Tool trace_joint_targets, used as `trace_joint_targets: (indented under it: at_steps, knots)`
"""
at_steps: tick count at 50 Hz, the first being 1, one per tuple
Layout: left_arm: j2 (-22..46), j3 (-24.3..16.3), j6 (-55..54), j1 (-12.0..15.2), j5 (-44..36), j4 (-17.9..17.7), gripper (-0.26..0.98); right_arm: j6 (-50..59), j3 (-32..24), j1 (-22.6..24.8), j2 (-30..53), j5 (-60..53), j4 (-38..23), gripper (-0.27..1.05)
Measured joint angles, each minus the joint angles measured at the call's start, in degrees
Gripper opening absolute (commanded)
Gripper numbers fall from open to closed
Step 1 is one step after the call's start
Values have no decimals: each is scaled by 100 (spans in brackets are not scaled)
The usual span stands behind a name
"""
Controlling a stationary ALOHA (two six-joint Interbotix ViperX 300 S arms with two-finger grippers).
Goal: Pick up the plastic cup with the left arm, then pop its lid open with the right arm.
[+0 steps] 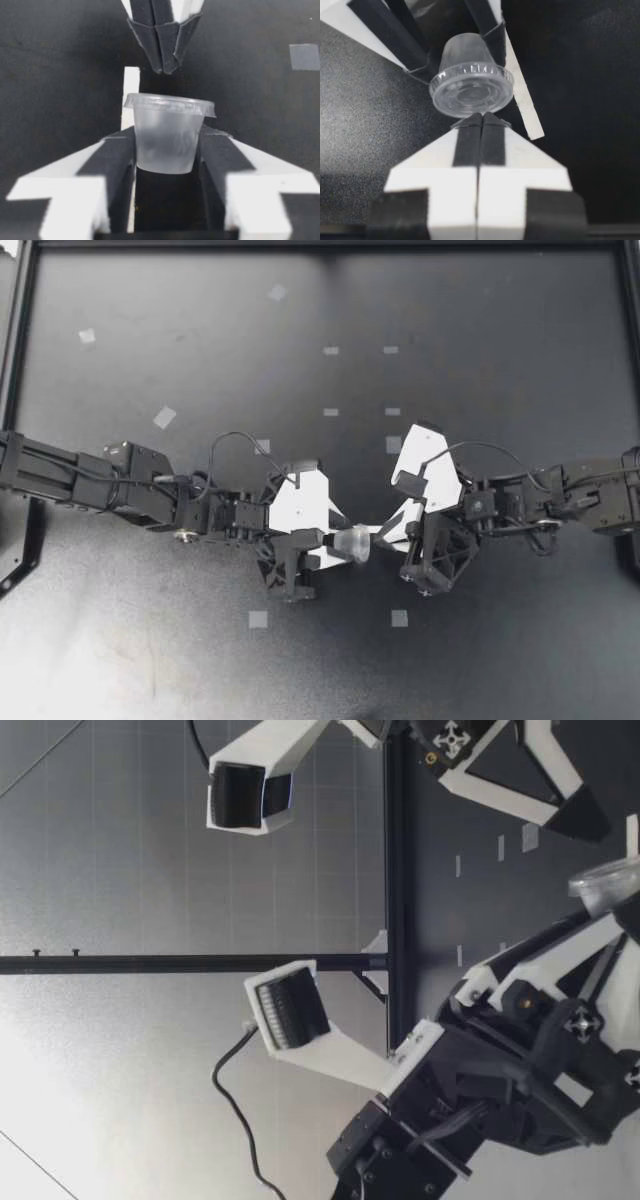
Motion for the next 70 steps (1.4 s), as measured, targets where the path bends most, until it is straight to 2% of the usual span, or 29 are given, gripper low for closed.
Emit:
trace_joint_targets:
  at_steps: [8, 15, 20, 25, 28, 29, 34, 44, 57, 70]
  knots:
    - [-26, 0, 9, 0, -9, 9, 25, 272, 167, 0, -316, -9, 53, -9]
    - [-360, 88, 220, 9, -114, 18, 25, 1028, 642, -53, -1239, -448, 123, 0]
    - [-694, 264, 431, 26, -563, 9, 25, 1679, 1160, -149, -2057, -1318, 132, 20]
    - [-984, 527, 686, 44, -1380, -9, 25, 2584, 1731, -281, -2751, -2452, 149, 56]
    - [-1143, 703, 817, 44, -1898, -44, 25, 3164, 1960, -325, -2936, -2865, 158, 73]
    - [-1187, 765, 861, 44, -2039, -70, 25, 3340, 2013, -334, -2953, -2927, 167, 75]
    - [-1415, 1046, 1020, 53, -2733, -229, 25, 3858, 2074, -343, -2821, -3146, 167, 70]
    - [-1556, 1327, 1099, 53, -3612, -457, 25, 3964, 1819, -343, -1907, -4122, 141, 68]
    - [-1503, 1336, 1143, 53, -3683, -466, 25, 4518, 1327, -352, -589, -5643, -290, 68]
    - [-1424, 1327, 1143, 62, -3683, -466, 25, 4526, 1187, -352, -554, -6117, -360, 68]
